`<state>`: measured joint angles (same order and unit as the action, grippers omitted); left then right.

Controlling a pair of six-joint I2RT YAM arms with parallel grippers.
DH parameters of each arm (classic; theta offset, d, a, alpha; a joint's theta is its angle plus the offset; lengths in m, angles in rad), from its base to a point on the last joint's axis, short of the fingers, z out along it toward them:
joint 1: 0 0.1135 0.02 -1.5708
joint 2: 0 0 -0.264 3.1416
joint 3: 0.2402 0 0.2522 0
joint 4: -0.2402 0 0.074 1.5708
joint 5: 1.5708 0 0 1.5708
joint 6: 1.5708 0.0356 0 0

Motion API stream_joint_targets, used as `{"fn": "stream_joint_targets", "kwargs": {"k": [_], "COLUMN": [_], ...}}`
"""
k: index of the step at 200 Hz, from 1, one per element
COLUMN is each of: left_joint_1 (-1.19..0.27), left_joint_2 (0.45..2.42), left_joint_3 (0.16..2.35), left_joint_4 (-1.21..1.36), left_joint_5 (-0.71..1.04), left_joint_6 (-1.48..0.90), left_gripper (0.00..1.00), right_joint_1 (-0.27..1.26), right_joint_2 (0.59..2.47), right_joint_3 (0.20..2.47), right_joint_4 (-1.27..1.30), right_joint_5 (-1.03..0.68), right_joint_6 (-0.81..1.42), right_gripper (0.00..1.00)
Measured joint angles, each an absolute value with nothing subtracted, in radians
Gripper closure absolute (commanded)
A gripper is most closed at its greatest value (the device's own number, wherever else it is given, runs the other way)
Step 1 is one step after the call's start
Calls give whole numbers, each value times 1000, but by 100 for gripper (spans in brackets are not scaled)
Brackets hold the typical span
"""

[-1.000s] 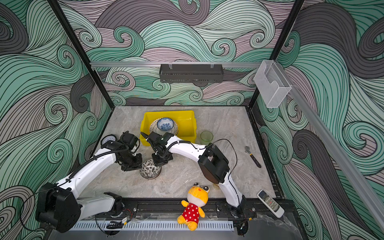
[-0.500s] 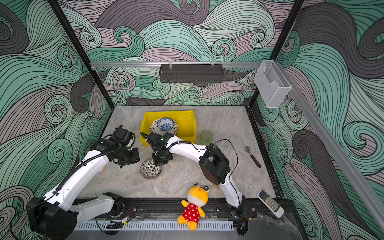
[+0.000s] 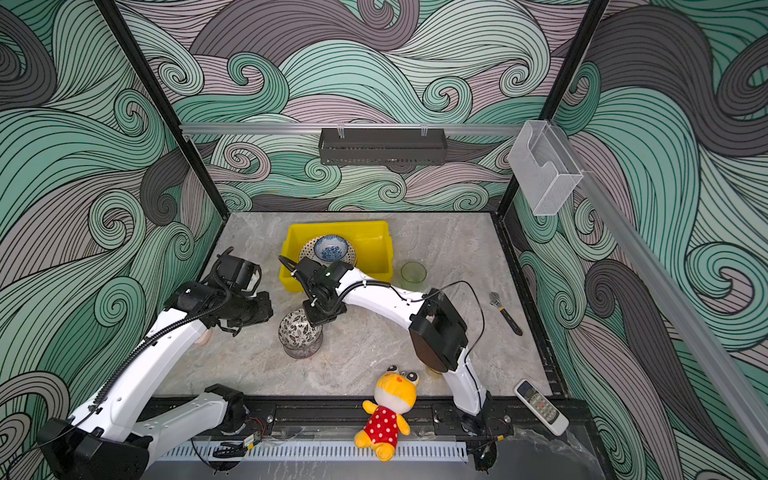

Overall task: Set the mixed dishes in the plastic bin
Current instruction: 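Lift the leaf-patterned bowl with the right gripper off the pink bowl while the left releases, then carry the leaf-patterned bowl with the right gripper over the yellow bin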

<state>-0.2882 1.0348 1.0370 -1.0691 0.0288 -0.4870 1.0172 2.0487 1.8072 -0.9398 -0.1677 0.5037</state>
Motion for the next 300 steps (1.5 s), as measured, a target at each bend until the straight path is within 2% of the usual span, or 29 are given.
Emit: {"fn": "stream_joint_targets", "kwargs": {"k": [98, 300], "left_joint_1": [-282, -257], "left_joint_2": [1024, 1098], "left_joint_3": [1060, 1080], "left_joint_4": [-1069, -1015], "left_joint_5": [7, -43], "left_joint_6": [-482, -482], "left_gripper": [74, 75], "right_joint_1": [1002, 839], "right_joint_2": [2014, 1978], "right_joint_3": [1823, 1872], "right_joint_4": [-943, -943], "right_joint_5": [-127, -109], "right_joint_6": [487, 451], "right_gripper": [100, 100]}}
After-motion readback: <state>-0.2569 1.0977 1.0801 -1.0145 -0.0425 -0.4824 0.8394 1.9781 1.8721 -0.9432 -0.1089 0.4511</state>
